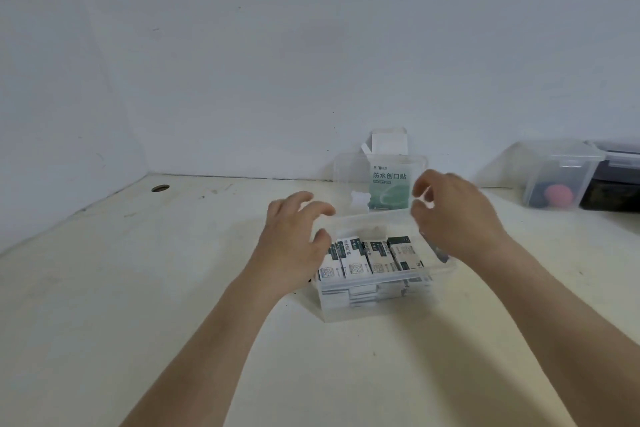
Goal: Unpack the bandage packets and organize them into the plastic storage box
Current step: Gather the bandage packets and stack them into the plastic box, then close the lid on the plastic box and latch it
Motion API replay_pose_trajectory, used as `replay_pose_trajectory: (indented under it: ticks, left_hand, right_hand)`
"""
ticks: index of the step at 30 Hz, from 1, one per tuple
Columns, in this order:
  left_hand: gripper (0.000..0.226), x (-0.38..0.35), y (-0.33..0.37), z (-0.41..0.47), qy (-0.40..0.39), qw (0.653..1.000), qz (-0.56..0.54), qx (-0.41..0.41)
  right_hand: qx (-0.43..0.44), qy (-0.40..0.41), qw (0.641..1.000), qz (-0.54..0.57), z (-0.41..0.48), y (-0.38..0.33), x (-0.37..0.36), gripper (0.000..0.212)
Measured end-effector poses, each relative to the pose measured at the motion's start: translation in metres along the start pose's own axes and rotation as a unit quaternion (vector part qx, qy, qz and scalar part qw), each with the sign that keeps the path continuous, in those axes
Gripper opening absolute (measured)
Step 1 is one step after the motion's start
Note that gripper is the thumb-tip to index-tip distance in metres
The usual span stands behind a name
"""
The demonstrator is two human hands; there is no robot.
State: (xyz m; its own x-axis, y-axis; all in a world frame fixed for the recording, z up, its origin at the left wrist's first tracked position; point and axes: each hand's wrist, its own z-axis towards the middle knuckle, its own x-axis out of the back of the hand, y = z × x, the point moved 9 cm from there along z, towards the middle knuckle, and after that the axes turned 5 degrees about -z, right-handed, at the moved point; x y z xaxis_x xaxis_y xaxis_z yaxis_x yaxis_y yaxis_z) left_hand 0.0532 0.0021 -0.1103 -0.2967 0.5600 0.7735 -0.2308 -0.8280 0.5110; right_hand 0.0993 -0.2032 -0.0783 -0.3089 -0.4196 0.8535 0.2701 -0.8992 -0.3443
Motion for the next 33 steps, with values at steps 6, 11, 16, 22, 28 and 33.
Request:
replay_pose_trajectory:
  ticks: [6, 11, 16, 22, 28, 33]
  left_hand:
    - [0.030, -0.030, -0.024, -0.002, -0.046, 0.962, -0.243, 0.112]
    - [0.028, -0.033, -0.021, 0.019, -0.071, 0.962, -0.247, 0.097]
    - [0.023, -0.018, -0.042, 0.066, 0.002, 0.951, -0.255, 0.173]
    - [0.043, -0.054, -0.053, 0.091, -0.082, 0.913, -0.308, 0.253]
    - [0.044, -0.055, -0.065, 0.094, -0.036, 0.895, -0.361, 0.259]
    - [0.031, -0.020, -0.054, 0.073, 0.071, 0.826, -0.516, 0.214]
  right_hand:
    - [-0.143, -0.198, 0.929, 0.280, -0.018, 0.041, -0.050, 0.029]
    - [-0.223, -0.080, 0.902, 0.361, -0.004, 0.080, -0.049, 0.023]
    - [-0.256, -0.046, 0.871, 0.416, 0.019, 0.104, -0.048, 0.031]
    - [-0.222, -0.145, 0.858, 0.440, 0.041, 0.087, -0.082, 0.045]
    - [-0.179, -0.114, 0.873, 0.438, 0.049, 0.076, -0.073, 0.041]
    - [-0.132, -0.002, 0.867, 0.480, 0.048, 0.063, -0.024, 0.026]
